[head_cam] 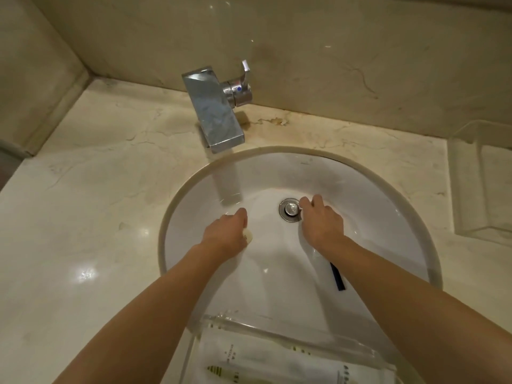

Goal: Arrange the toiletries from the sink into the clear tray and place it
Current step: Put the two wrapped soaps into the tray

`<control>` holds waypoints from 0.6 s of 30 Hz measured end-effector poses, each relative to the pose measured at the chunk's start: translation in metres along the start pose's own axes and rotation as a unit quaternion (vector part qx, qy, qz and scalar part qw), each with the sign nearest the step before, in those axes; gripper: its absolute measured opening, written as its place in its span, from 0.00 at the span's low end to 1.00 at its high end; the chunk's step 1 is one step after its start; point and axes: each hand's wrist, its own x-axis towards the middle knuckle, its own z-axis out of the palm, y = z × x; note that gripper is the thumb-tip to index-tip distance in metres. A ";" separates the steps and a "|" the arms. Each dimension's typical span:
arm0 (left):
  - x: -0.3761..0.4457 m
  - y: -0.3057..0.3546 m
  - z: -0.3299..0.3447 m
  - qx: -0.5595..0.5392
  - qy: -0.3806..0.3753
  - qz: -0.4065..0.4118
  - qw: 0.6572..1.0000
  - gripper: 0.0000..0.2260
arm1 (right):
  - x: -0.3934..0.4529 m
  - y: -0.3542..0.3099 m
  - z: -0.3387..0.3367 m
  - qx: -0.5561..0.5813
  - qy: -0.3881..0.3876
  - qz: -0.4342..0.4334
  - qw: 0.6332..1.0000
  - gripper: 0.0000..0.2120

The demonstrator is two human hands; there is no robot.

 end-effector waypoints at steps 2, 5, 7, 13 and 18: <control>-0.001 -0.002 -0.002 -0.069 -0.006 -0.028 0.997 0.10 | -0.003 0.002 -0.001 0.002 -0.003 0.002 1.000 0.21; -0.008 0.001 -0.009 -0.197 -0.005 -0.044 0.979 0.10 | -0.010 0.006 -0.004 0.091 0.020 -0.005 0.996 0.18; -0.017 0.008 -0.017 -0.287 -0.006 -0.052 0.956 0.11 | -0.016 0.005 -0.011 0.255 0.019 0.001 0.967 0.17; -0.042 0.032 -0.048 -0.431 -0.015 -0.047 0.901 0.11 | -0.052 -0.011 -0.050 0.727 -0.123 0.094 0.669 0.12; -0.068 0.050 -0.065 -0.548 -0.057 -0.052 0.833 0.08 | -0.083 -0.017 -0.068 0.852 -0.151 0.094 0.493 0.12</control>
